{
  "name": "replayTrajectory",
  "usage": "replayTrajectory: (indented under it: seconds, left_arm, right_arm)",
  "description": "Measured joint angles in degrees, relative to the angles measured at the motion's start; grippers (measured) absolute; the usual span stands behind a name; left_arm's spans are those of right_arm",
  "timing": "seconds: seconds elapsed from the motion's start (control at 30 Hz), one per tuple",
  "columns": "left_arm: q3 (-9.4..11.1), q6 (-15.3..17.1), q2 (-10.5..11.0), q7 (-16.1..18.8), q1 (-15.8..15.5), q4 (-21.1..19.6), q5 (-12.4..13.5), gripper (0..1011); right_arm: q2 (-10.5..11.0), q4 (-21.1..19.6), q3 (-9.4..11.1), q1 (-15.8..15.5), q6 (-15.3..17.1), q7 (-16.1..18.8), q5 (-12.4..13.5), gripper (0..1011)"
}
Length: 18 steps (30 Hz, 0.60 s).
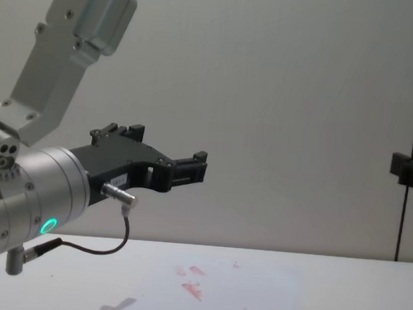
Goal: Use the one hand to pick up the stamp and affix it onto the A4 paper.
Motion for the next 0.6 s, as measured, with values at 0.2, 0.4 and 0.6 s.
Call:
replayTrajectory:
  seconds: [0.2, 0.4, 0.6]
  left_arm:
    - [0.00, 0.00, 0.00, 0.00, 0.00, 0.00, 0.00, 1003]
    - [0.00, 0.00, 0.00, 0.01, 0.00, 0.00, 0.00, 1003]
    - [0.00, 0.00, 0.00, 0.00, 0.00, 0.00, 0.00, 1003]
  right_arm:
    - [1.32, -1.82, 0.69, -1.33, 1.15, 0.20, 0.48, 1001]
    - [2.50, -2.87, 1.13, -2.59, 3.01, 0.26, 0.40, 1001]
    - [3.33, -3.20, 1.32, -3.71, 5.89, 0.21, -0.31, 1001]
